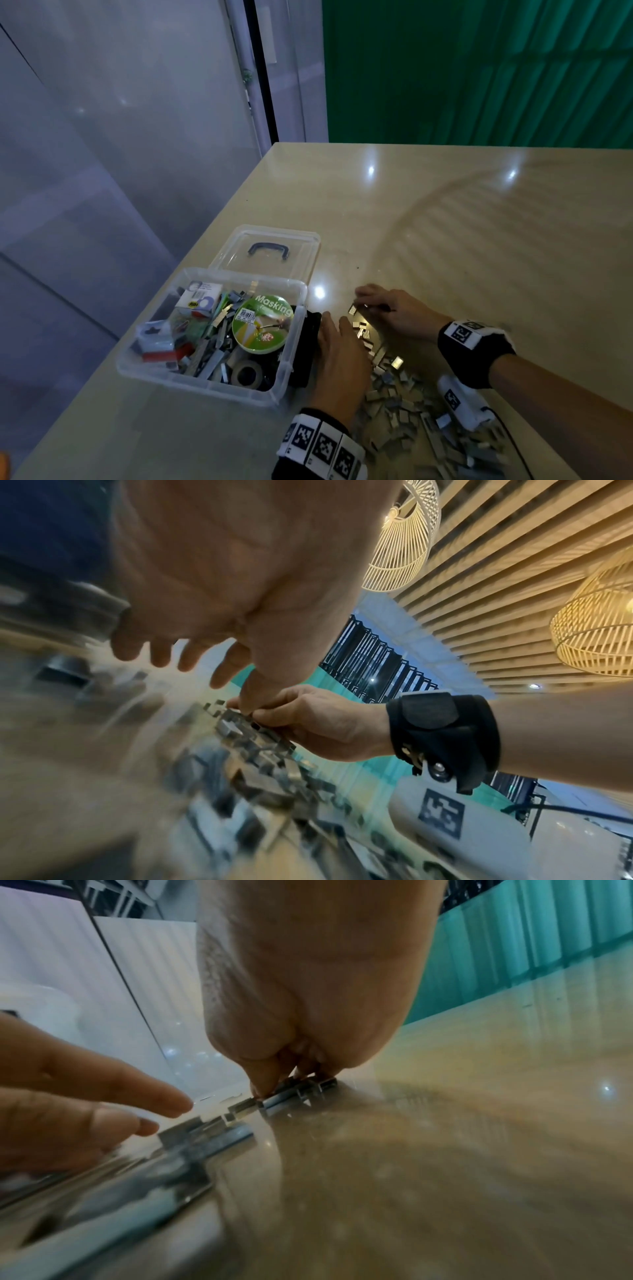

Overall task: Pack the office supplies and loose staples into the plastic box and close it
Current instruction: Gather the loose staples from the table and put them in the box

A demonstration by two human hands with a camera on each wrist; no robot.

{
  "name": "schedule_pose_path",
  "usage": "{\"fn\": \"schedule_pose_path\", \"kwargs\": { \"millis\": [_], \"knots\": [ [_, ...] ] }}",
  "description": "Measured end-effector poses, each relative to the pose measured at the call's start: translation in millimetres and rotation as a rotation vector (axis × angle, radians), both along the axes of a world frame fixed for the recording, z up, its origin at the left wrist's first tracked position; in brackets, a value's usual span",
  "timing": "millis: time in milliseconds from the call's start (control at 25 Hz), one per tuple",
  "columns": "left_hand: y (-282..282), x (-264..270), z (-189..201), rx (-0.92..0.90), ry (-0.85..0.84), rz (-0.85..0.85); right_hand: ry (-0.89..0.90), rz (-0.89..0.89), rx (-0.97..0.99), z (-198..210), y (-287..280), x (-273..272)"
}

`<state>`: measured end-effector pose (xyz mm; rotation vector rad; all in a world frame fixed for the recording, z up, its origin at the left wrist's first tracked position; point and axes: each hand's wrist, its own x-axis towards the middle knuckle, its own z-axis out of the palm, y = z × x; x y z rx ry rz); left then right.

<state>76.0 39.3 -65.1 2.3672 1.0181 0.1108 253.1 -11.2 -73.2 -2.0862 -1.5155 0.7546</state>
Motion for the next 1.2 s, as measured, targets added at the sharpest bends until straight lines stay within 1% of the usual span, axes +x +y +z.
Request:
{"fn": "schedule_pose_path", "kwargs": {
  "millis": [40,80,120,200,280,360,440,520,600,680,720,800,840,880,960,1040,1120,1160,1200],
  "knots": [
    [-5.5,-2.9,-1.9,0.036,0.078,-0.02,0.045,0.011,-0.011,-0.4,-8.6,-3.5],
    [-9.6,-5.0,-5.6,0.063,0.102,-0.058,0.076,0.024,-0.024,-1.3,-16.6,-5.6],
    [-14.6,-8.4,-10.0,0.058,0.075,-0.113,0.097,0.046,-0.036,-0.7,-26.5,-9.9],
    [-23.7,-14.3,-16.6,0.004,-0.04,-0.221,0.128,0.088,-0.051,3.7,-44.0,-16.7],
    [-30.9,-25.5,-18.2,-0.015,-0.092,-0.265,0.161,0.048,-0.041,11.4,-54.5,-18.8],
    [-34.2,-37.7,-18.7,0.074,-0.093,-0.248,0.148,-0.065,0.006,20.7,-54.5,-18.3],
    [-37.2,-53.7,-15.4,0.127,0.026,-0.179,0.07,-0.152,0.042,27.0,-45.0,-22.8],
    [-41.1,-69.3,-14.2,0.129,0.167,-0.081,-0.031,-0.154,0.02,27.0,-29.3,-30.8],
    [-42.6,-76.8,-17.7,0.135,0.196,-0.018,-0.115,-0.071,-0.058,27.0,-15.6,-42.4],
    [-43.0,-75.9,-21.6,0.128,0.17,-0.046,-0.178,0.054,-0.116,28.7,-8.0,-53.0],
    [-44.3,-74.3,-22.6,0.115,0.169,-0.105,-0.213,0.118,-0.131,30.5,-8.6,-56.9],
    [-47.6,-69.6,-23.0,0.161,0.192,-0.279,-0.252,0.203,-0.167,35.2,-17.2,-59.0],
    [-47.3,-67.5,-24.5,0.184,0.161,-0.342,-0.247,0.23,-0.192,36.5,-23.9,-56.6],
    [-47.2,-66.3,-25.5,0.162,0.11,-0.341,-0.232,0.24,-0.212,38.0,-31.2,-53.3],
    [-43.8,-65.3,-24.7,0.098,-0.031,-0.343,-0.156,0.191,-0.174,41.2,-45.3,-42.1],
    [-39.5,-66.4,-21.3,0.045,-0.128,-0.295,-0.091,0.029,-0.083,46.2,-56.7,-27.2],
    [-34.2,-65.3,-17.5,0.026,-0.156,-0.207,-0.131,-0.116,-0.05,47.3,-65.2,-14.5],
    [-31.6,-64.0,-16.2,-0.001,-0.129,-0.168,-0.153,-0.142,-0.076,44.4,-67.9,-11.0],
    [-30.9,-60.9,-15.5,-0.019,-0.075,-0.155,-0.164,-0.135,-0.143,41.0,-71.8,-10.3]
  ]
}}
